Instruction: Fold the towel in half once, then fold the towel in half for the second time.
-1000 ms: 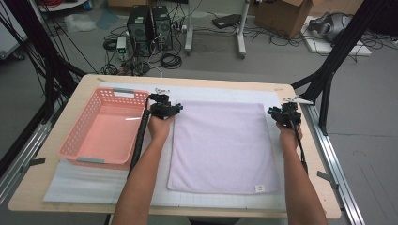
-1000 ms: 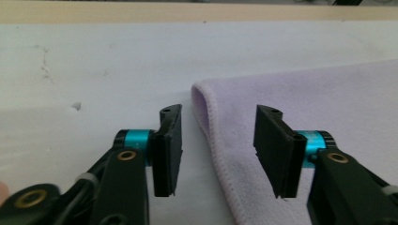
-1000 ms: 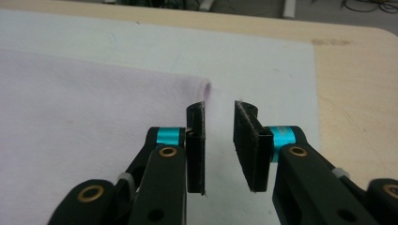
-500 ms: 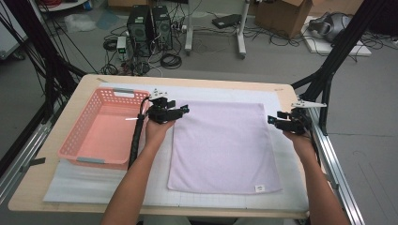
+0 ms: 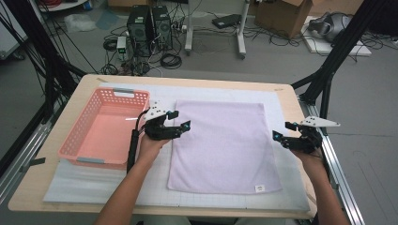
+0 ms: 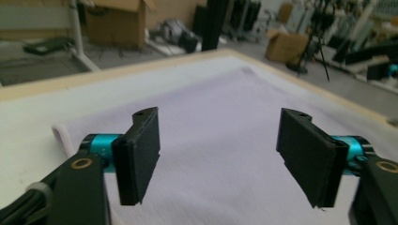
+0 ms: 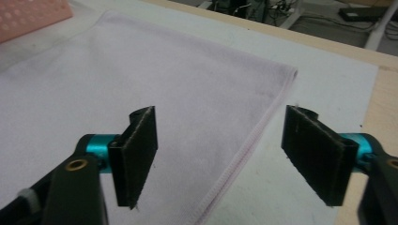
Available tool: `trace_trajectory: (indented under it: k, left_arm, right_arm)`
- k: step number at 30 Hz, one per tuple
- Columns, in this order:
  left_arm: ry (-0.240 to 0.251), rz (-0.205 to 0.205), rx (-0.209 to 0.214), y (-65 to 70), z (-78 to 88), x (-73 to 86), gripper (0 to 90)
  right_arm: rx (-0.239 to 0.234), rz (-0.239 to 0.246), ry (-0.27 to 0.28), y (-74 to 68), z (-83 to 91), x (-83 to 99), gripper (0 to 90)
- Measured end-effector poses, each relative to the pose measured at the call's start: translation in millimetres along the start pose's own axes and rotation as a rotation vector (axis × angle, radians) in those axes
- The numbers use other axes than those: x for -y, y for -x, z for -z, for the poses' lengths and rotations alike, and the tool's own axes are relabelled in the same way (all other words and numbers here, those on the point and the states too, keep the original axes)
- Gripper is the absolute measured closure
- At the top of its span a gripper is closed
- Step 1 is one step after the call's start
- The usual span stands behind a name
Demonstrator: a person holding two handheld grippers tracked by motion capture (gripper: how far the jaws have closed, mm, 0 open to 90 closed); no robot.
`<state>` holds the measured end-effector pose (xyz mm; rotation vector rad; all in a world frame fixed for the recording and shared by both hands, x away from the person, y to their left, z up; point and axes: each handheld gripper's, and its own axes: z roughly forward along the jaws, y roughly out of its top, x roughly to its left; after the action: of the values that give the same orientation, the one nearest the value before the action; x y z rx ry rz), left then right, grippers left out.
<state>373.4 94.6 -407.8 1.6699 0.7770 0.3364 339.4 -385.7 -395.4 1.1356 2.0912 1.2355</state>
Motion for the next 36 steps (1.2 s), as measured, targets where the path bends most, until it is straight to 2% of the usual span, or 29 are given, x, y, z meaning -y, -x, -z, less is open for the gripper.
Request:
trace_trajectory:
  k: [2, 6, 9, 13, 16, 21, 27, 29, 31, 33, 36]
  left_arm:
    - [0.040, 0.004, -0.021, 5.6, 2.9, 0.8, 24.7]
    - [0.020, 0.007, -0.035, 8.4, 4.3, 2.9, 22.2]
    - [0.015, 0.005, -0.051, 5.8, 6.1, 2.8, 22.2]
    - [0.014, 0.021, -0.075, 1.6, 7.4, 3.4, 22.9]
    - [0.010, 0.035, -0.095, -0.2, 6.3, 4.1, 23.1]
    - [0.013, 0.038, -0.110, -1.2, 5.2, 2.8, 23.1]
    - [0.000, 0.036, -0.130, -7.8, 1.9, -4.3, 24.0]
    - [-0.021, 0.036, -0.133, -11.1, -2.0, -6.1, 24.6]
    - [-0.039, 0.046, -0.124, -17.1, -6.1, -6.4, 26.0]
    - [-0.061, 0.064, -0.148, -23.8, -10.7, -6.1, 26.9]
    - [-0.063, 0.095, -0.180, -36.1, -15.5, -2.3, 26.8]
  right_arm:
    - [0.007, 0.013, -0.013, -6.4, 0.8, 3.3, 20.6]
    - [0.009, 0.020, 0.005, -13.1, 1.4, 9.3, 18.9]
    - [0.012, -0.012, 0.023, -14.7, 0.3, 12.2, 18.1]
    - [0.002, -0.006, 0.008, -14.4, -1.7, 13.6, 18.1]
    - [0.005, -0.020, -0.005, -13.4, -4.2, 16.0, 18.1]
    - [-0.002, -0.019, -0.002, -13.3, -3.0, 17.2, 18.1]
    - [0.003, -0.036, 0.000, -10.0, -3.1, 17.2, 18.1]
    - [0.003, -0.036, -0.008, -8.5, -5.5, 17.1, 18.1]
    - [0.002, -0.047, -0.019, -6.8, -8.5, 16.9, 18.1]
    - [0.006, -0.055, -0.026, -4.0, -12.3, 15.5, 18.0]
    - [0.005, -0.077, -0.038, 0.7, -20.6, 11.9, 18.1]
